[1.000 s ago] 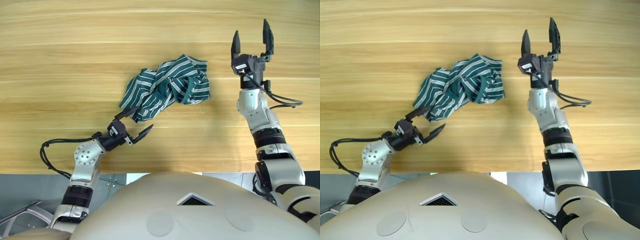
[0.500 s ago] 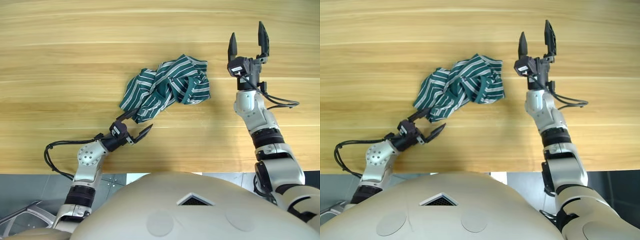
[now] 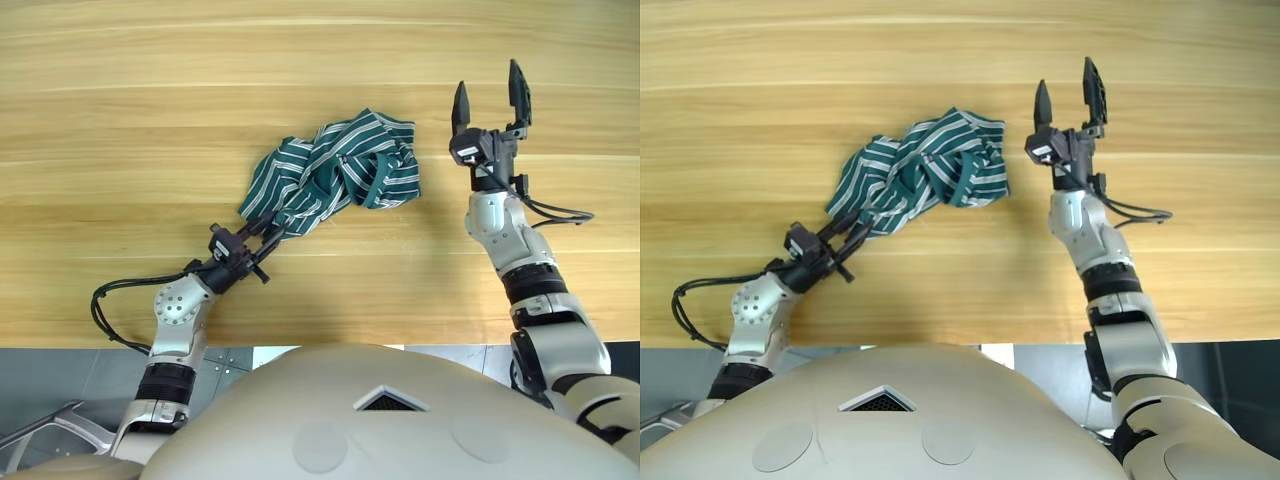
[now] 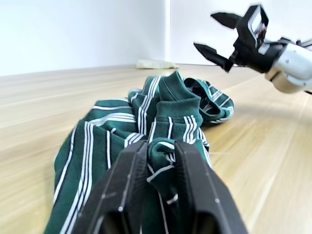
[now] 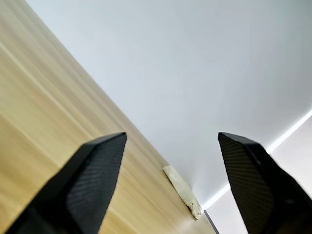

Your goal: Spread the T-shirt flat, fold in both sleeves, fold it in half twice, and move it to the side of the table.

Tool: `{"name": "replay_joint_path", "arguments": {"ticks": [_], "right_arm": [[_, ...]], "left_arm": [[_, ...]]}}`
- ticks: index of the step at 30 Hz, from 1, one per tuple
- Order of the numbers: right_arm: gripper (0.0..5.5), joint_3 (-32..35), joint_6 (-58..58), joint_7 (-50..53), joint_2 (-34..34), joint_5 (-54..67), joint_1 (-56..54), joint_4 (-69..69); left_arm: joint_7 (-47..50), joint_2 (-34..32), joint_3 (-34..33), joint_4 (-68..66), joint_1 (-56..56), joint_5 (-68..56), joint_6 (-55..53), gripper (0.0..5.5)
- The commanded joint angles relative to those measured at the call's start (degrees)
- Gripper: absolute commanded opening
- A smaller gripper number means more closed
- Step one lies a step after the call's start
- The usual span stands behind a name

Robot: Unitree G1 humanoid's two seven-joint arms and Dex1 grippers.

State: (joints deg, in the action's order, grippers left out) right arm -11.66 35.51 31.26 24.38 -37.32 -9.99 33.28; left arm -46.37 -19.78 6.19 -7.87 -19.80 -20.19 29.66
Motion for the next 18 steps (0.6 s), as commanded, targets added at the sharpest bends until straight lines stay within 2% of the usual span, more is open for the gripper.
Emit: {"name": "replay_joint_path", "arguments": {"ticks": [1,4,11,14,18], "right_arm": [[3.47,-1.26,2.27,-5.6,4.14,0.59,5.87,-4.19],[3.47,-2.11,6.67,-15.59,7.21,8.61,13.03,-9.83],[3.47,-7.55,9.38,-40.06,14.83,24.9,24.68,-23.28],[3.47,-9.48,6.75,-44.13,12.15,23.6,23.87,-22.53],[3.47,-10.1,2.94,-44.74,8.98,19.22,21.72,-20.4]], "left_arm": [[-2.2,0.11,-0.62,1.68,0.18,-2.91,-0.98,0.38],[-2.76,0.15,-0.87,0.85,0.71,-2.93,-1.21,0.03],[-2.5,0.68,-2.27,-0.6,2.44,-2.5,-0.61,0.03],[-3.1,1.74,-2.94,-0.9,3.55,-3.69,-0.33,0.03],[-3.4,2.87,-3.99,-1.66,4.79,-4.46,-0.11,0.03]]}}
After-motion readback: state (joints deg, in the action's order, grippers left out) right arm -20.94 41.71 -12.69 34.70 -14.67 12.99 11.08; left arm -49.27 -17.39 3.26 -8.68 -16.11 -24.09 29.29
